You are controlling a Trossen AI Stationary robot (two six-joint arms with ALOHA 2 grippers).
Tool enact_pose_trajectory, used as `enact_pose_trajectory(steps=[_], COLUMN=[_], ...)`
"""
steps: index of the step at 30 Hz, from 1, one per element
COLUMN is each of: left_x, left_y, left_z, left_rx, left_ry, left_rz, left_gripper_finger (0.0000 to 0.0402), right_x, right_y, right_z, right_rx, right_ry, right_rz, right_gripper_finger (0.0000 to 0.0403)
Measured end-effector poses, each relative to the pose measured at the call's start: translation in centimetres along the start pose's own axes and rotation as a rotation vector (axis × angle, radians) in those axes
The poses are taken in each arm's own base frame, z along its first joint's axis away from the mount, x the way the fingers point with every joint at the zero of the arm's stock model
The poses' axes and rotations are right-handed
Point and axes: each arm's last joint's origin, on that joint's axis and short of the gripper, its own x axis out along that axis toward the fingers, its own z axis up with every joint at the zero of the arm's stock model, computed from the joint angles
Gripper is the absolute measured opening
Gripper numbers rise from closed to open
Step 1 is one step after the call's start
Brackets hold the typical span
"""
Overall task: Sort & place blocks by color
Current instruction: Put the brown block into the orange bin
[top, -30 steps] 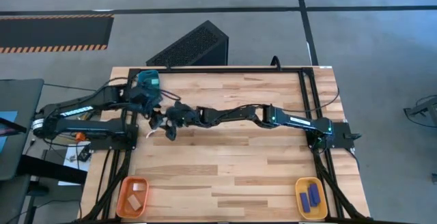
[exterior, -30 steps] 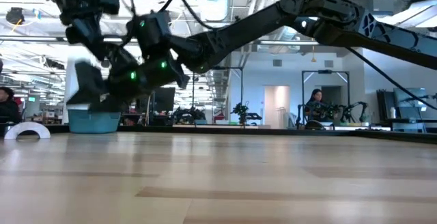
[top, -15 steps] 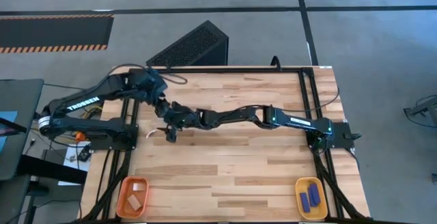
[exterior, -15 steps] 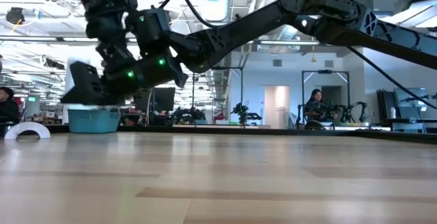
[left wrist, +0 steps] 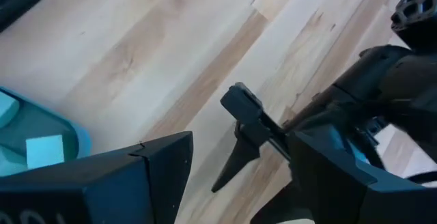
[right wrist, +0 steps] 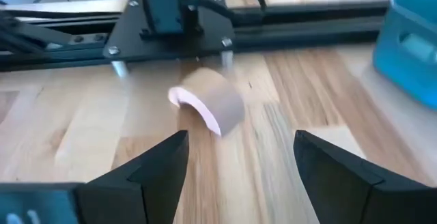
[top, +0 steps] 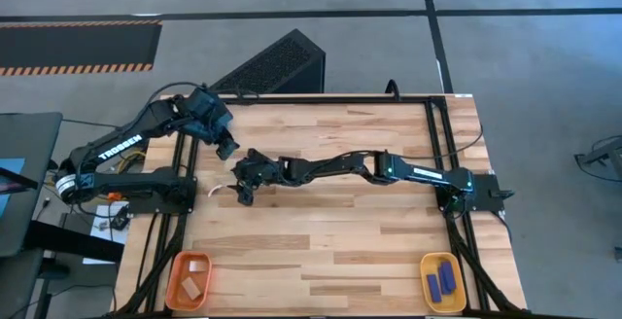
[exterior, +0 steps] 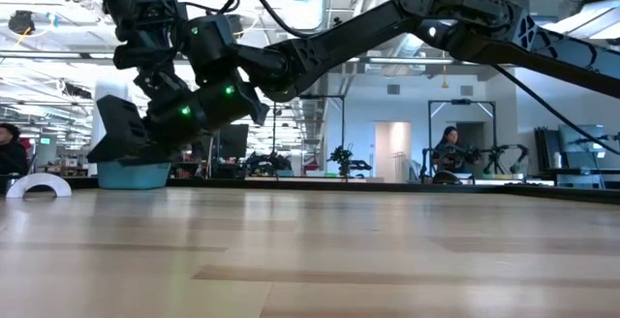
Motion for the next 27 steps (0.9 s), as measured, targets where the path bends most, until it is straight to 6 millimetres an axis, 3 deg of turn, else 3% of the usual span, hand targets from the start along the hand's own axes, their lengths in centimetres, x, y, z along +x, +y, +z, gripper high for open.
enact_pose_trajectory(steps=[8, 13, 23, 27], left_x=[0.0, -0.3, -2.0, -1.6], left_y=[0.1, 0.2, 0.1, 0.2], left_z=[-0.6, -1.6, -3.4, -4.5], left_rx=[-0.074, -0.102, -0.222, -0.216], left_ry=[0.063, 0.138, 0.153, 0.216], left_rz=[0.011, 0.068, 0.091, 0.094], left_gripper_finger=[0.023, 0.023, 0.023, 0.023], right_x=[0.1, 2.0, 2.4, 2.7], right_y=[-1.3, -1.2, 1.0, 0.9], right_z=[0.5, -3.9, -4.4, -5.2], right_rx=[-0.061, -0.078, -0.174, -0.192], right_ry=[-0.048, -0.021, -0.108, -0.112], right_rz=[0.019, 0.1, 0.151, 0.142], right_gripper_finger=[0.0286, 0.0285, 0.0285, 0.0285])
